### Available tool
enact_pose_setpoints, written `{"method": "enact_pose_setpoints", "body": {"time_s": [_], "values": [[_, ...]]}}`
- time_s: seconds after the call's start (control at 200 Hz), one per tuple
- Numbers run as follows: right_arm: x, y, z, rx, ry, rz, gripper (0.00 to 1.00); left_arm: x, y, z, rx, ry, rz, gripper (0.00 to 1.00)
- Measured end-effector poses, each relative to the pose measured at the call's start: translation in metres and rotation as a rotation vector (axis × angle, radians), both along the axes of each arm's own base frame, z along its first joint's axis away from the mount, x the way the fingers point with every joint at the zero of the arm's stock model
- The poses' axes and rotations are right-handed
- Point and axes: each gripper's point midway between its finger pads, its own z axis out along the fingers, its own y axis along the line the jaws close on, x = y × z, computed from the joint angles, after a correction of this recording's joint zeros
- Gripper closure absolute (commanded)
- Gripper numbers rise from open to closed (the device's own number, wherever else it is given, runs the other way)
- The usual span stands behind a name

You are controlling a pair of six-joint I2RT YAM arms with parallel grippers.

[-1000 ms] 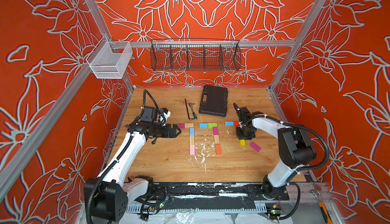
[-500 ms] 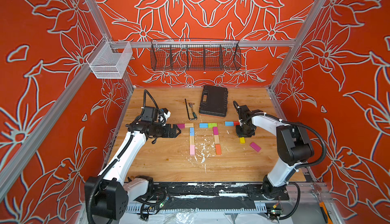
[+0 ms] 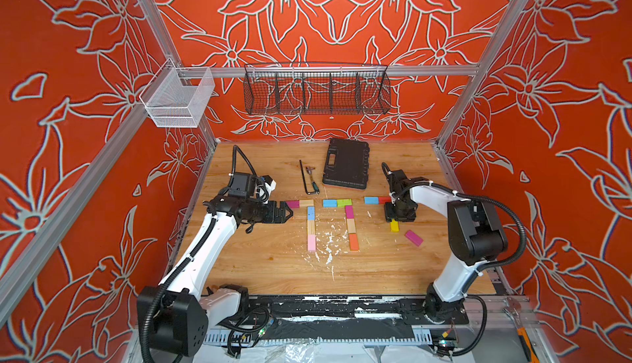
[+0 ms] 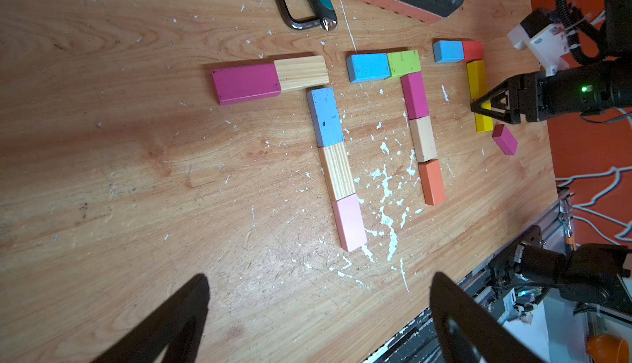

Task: Assemble the number 7 with building blocks
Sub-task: Assemble the building block at the center of the board, then adjust the building block at the center of the board.

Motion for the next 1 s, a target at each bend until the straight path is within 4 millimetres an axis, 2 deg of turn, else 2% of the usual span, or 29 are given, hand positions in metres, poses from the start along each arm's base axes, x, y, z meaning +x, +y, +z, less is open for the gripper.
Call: {"method": "enact_pose_setpoints", "body": {"time_s": [0.19, 0.385, 0.555, 0.856, 1.001], "values": [[-0.002, 0.001, 0.002, 0.013, -0.004, -0.004, 0.31, 0.0, 0.0, 0.0, 0.0, 0.0, 0.0, 0.03], [-0.02, 0.004, 0.015, 0.051, -0.019, -0.02, 0.26, 0.0, 0.0, 0.0, 0.0, 0.001, 0.0, 0.03], [-0.033, 0.005, 0.025, 0.079, -0.023, -0.028, 0.26, 0.0, 0.0, 0.0, 0.0, 0.001, 0.001, 0.02], [-0.041, 0.004, 0.022, 0.075, 0.007, -0.026, 0.24, 0.0, 0.0, 0.0, 0.0, 0.0, 0.001, 0.02], [-0.04, 0.003, 0.012, 0.058, 0.045, -0.021, 0.24, 0.0, 0.0, 0.0, -0.001, 0.001, 0.0, 0.02]]}}
